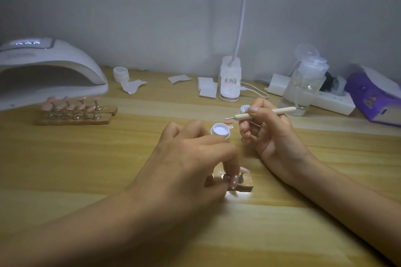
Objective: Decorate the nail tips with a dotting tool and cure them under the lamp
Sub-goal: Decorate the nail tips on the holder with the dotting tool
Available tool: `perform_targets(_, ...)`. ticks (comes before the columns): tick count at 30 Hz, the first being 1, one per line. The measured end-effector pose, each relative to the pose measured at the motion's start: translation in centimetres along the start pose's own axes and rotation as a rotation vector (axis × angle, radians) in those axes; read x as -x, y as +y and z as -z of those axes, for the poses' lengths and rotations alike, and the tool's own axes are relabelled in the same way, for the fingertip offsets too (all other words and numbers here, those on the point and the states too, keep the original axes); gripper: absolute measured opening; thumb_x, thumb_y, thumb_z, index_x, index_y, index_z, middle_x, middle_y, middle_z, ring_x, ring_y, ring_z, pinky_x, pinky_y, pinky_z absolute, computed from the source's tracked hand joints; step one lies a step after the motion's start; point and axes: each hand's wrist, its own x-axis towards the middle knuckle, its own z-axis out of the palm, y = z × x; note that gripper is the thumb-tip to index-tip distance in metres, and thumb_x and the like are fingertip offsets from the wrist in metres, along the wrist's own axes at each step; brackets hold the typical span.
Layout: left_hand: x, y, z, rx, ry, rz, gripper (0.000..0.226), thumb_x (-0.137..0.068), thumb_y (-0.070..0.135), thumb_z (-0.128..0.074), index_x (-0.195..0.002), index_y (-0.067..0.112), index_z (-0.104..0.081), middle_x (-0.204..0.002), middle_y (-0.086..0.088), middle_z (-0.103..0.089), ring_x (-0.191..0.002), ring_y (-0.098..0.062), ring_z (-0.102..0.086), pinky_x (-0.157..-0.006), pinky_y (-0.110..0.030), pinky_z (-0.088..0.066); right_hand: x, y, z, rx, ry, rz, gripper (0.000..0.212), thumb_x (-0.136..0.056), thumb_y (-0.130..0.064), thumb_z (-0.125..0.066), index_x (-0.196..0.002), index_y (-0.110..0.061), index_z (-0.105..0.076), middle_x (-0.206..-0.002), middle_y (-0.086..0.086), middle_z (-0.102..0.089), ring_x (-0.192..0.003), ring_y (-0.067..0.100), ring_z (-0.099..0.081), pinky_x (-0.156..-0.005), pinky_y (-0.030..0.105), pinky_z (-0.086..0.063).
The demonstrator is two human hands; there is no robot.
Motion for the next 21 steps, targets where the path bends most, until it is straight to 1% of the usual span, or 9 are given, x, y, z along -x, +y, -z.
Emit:
perform_targets(2, 0.0, 0.0, -0.2, -0.004, -0.012, 0.032, 0.006, -0.077, 0.04, -0.059, -0.081, 0.038, -0.056, -0.08, 0.024, -0.057, -0.084, 0.001, -0.036, -0.073, -0.027, -0.023, 0.0, 0.0, 0.0, -0.002, 0.0, 0.002, 0.022, -0.083, -0.018, -0.058, -0.062, -0.024, -0.055, -0.062, 0.001, -0.06, -0.057, 0.008, -0.055, -0.049, 0.017, -0.044)
perform_targets(7, -0.1, -0.3, -0.5, -0.006, -0.021, 0.084, 0.008, -0.078, 0.042, -0.055, -0.085, 0.04, -0.051, -0.084, 0.025, -0.059, -0.087, 0.001, -0.038, -0.077, -0.028, -0.025, 0.0, 0.0, -0.1, 0.005, 0.003, 0.006, 0.022, -0.083, -0.019, -0.058, -0.062, -0.024, -0.055, -0.063, 0.001, -0.06, -0.056, 0.008, -0.055, -0.049, 0.017, -0.044)
perform_targets(10, -0.2, -0.6, -0.6, -0.023, -0.019, 0.1, 0.01, -0.08, 0.042, -0.057, -0.086, 0.04, -0.049, -0.084, 0.025, -0.059, -0.087, 0.001, -0.037, -0.078, -0.029, -0.025, 0.0, 0.0, -0.1, 0.008, -0.004, 0.003, 0.022, -0.084, -0.018, -0.059, -0.063, -0.025, -0.056, -0.063, 0.0, -0.06, -0.057, 0.008, -0.055, -0.05, 0.017, -0.045)
perform_targets(12, -0.2, -0.7, -0.7, -0.05, -0.036, 0.112, 0.011, -0.082, 0.043, -0.056, -0.087, 0.04, -0.047, -0.087, 0.024, -0.058, -0.09, -0.001, -0.037, -0.081, -0.03, -0.025, 0.1, 0.0, -0.1, 0.01, -0.01, 0.007, 0.022, -0.084, -0.018, -0.062, -0.064, -0.025, -0.056, -0.063, 0.0, -0.061, -0.057, 0.007, -0.056, -0.05, 0.017, -0.045)
perform_targets(15, -0.3, -0.9, -0.6, -0.072, -0.058, 0.112, 0.013, -0.082, 0.047, -0.055, -0.088, 0.04, -0.045, -0.094, 0.023, -0.054, -0.095, -0.003, -0.036, -0.082, -0.029, -0.023, 0.1, 0.0, 0.0, 0.007, -0.003, 0.002, 0.021, -0.083, -0.017, -0.062, -0.065, -0.024, -0.055, -0.063, 0.001, -0.06, -0.057, 0.008, -0.055, -0.05, 0.017, -0.045)
perform_targets(18, -0.6, -0.6, -0.4, -0.085, -0.072, 0.094, 0.017, -0.081, 0.054, -0.05, -0.089, 0.04, -0.046, -0.096, 0.023, -0.053, -0.095, -0.002, -0.033, -0.081, -0.029, -0.021, 0.0, 0.0, 0.0, 0.004, 0.006, -0.006, 0.02, -0.084, -0.017, -0.063, -0.067, -0.022, -0.054, -0.063, 0.001, -0.06, -0.056, 0.008, -0.055, -0.05, 0.017, -0.045)
perform_targets(21, -1.0, -0.1, -0.6, -0.094, -0.077, 0.072, 0.022, -0.084, 0.058, -0.049, -0.093, 0.038, -0.049, -0.097, 0.022, -0.055, -0.098, -0.003, -0.035, -0.083, -0.03, -0.021, 0.1, -0.1, 0.0, 0.0, 0.02, -0.007, 0.019, -0.083, -0.019, -0.063, -0.068, -0.02, -0.052, -0.063, 0.002, -0.06, -0.055, 0.008, -0.054, -0.05, 0.017, -0.046)
